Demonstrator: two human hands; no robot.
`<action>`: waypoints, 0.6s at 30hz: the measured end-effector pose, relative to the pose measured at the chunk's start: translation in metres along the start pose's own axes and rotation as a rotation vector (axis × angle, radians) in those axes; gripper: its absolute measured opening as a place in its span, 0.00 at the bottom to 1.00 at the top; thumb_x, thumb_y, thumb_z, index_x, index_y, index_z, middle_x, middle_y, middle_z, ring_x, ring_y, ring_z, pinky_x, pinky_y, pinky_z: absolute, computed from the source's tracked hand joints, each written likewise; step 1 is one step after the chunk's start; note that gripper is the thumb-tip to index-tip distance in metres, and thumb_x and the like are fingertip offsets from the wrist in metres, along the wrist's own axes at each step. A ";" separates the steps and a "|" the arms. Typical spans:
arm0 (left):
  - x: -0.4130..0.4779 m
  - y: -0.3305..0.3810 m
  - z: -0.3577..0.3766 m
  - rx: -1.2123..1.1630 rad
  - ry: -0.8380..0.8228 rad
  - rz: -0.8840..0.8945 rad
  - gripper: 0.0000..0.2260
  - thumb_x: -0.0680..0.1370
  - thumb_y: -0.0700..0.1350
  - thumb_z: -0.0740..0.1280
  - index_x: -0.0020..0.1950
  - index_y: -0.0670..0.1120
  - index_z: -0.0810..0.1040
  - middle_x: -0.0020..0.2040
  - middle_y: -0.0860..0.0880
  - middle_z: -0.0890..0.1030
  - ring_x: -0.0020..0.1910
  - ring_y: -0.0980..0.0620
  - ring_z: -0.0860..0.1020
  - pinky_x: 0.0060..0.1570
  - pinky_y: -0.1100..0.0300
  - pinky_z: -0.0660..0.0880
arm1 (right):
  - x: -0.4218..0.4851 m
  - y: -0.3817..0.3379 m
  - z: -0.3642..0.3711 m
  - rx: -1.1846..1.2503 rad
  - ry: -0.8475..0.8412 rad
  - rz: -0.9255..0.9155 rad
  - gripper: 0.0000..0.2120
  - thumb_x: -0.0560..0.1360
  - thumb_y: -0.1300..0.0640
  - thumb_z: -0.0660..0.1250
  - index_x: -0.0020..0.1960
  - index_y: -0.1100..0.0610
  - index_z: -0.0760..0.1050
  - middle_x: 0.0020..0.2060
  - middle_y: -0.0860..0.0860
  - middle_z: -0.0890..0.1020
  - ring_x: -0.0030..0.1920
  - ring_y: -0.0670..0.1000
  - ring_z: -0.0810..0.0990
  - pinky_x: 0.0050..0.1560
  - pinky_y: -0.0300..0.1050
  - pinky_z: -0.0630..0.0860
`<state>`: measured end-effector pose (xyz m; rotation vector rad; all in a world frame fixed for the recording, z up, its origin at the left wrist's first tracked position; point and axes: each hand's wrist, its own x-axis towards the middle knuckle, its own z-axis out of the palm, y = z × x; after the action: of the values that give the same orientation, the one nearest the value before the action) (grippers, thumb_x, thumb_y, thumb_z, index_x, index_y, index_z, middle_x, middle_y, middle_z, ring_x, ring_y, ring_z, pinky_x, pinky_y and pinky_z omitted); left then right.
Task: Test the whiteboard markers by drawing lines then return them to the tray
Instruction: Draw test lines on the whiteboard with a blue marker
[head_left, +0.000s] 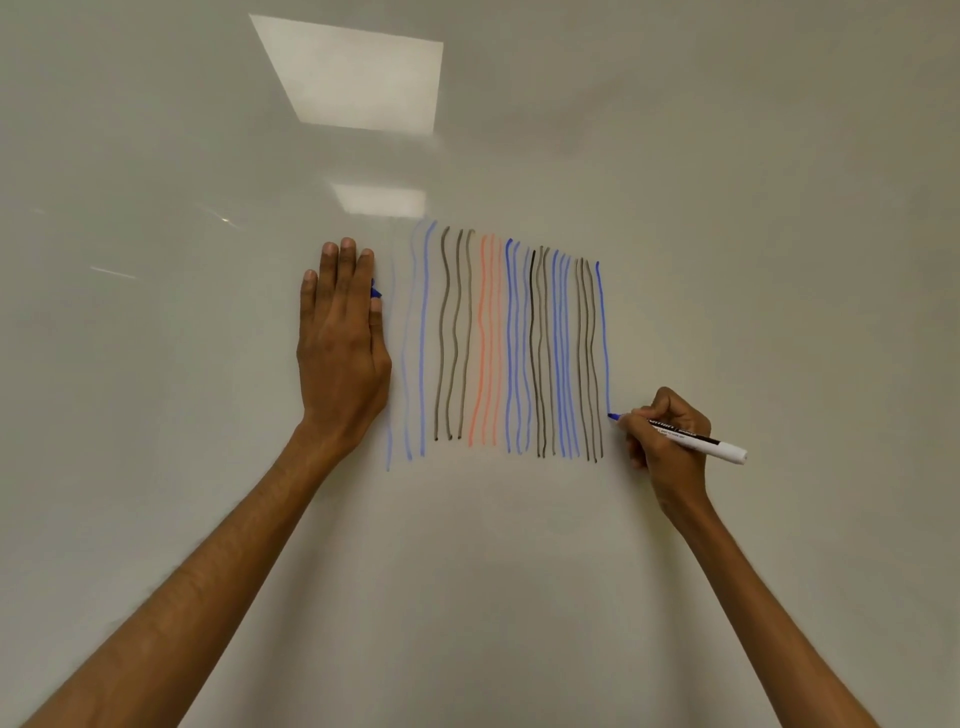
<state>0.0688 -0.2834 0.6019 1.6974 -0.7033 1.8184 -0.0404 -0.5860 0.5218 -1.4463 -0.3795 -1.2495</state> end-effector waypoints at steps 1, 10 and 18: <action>0.000 0.000 0.000 0.002 0.003 0.002 0.21 0.85 0.40 0.53 0.79 0.40 0.59 0.79 0.42 0.60 0.80 0.47 0.54 0.79 0.49 0.51 | -0.002 0.002 -0.001 0.000 -0.010 0.006 0.12 0.64 0.53 0.71 0.29 0.48 0.68 0.23 0.52 0.72 0.22 0.49 0.69 0.23 0.38 0.67; -0.001 0.001 -0.001 0.010 0.010 0.004 0.21 0.85 0.40 0.54 0.78 0.39 0.60 0.79 0.42 0.60 0.79 0.46 0.55 0.78 0.48 0.51 | -0.015 0.019 -0.013 -0.087 -0.078 0.058 0.19 0.62 0.50 0.71 0.31 0.59 0.62 0.25 0.60 0.67 0.23 0.52 0.64 0.23 0.38 0.63; -0.002 0.001 0.000 0.007 0.009 0.007 0.21 0.85 0.39 0.55 0.78 0.39 0.60 0.79 0.42 0.61 0.79 0.46 0.55 0.78 0.48 0.52 | -0.011 0.011 -0.017 -0.022 -0.082 0.170 0.12 0.66 0.60 0.69 0.28 0.52 0.67 0.22 0.54 0.71 0.20 0.49 0.67 0.20 0.36 0.63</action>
<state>0.0678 -0.2842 0.6003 1.6921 -0.7001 1.8341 -0.0441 -0.5998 0.5033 -1.5195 -0.2918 -1.0629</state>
